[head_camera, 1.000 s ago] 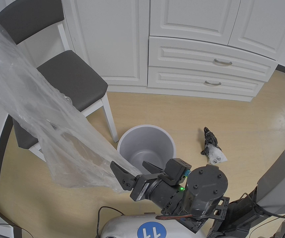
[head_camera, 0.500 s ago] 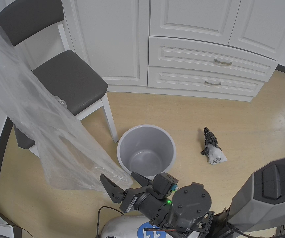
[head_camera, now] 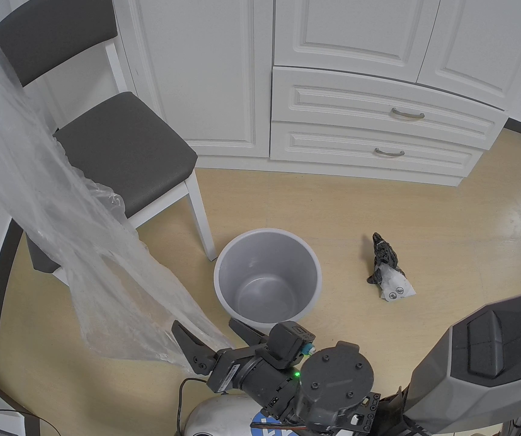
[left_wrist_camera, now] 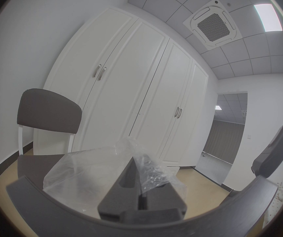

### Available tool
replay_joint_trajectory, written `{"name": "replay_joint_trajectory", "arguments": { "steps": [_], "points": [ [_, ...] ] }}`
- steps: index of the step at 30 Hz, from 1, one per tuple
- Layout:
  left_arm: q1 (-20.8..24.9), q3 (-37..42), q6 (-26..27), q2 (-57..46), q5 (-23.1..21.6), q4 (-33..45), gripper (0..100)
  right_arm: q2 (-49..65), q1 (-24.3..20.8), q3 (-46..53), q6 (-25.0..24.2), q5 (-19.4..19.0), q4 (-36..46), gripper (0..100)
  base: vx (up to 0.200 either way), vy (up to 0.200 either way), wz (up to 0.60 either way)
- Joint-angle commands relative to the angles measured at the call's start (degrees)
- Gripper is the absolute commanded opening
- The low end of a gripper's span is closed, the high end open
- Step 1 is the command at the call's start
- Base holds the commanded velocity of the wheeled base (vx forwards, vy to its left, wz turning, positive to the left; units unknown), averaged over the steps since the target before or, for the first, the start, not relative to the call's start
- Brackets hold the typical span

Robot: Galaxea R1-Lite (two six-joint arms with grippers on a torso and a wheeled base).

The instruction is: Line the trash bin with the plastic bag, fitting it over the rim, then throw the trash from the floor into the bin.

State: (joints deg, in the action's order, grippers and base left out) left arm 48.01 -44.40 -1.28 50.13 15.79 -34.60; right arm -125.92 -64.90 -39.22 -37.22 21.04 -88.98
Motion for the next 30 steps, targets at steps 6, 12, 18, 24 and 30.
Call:
{"name": "replay_joint_trajectory", "arguments": {
  "steps": [6, 12, 18, 24, 30],
  "points": [
    [0.1, 0.0, 0.0, 0.4, 0.0, 0.0, 0, -1.4, -0.8, -1.7, 0.0, 0.9, -1.0, 100, 0.0, 0.0, 0.0],
    [0.1, 0.1, 0.0, 0.5, 0.0, -1.3, 0, -2.7, -0.3, -1.9, 0.0, 0.9, -1.0, 100, 0.0, 0.0, 0.0],
    [0.1, 0.3, 0.0, 0.5, 0.0, -1.9, 0, -4.9, 0.1, -2.6, 0.1, 0.9, -1.0, 100, 0.0, 0.0, 0.0],
    [0.0, 0.3, 0.0, 0.5, 0.0, -1.9, 0, -4.9, 0.7, -3.1, 0.1, 1.1, -1.0, 100, 0.0, 0.0, 0.0],
    [0.0, 0.3, 0.0, 0.1, -0.1, -1.9, 0, -6.6, 1.6, -4.1, 0.3, 2.0, -1.0, 100, 0.0, 0.0, 0.0]
  ]
}}
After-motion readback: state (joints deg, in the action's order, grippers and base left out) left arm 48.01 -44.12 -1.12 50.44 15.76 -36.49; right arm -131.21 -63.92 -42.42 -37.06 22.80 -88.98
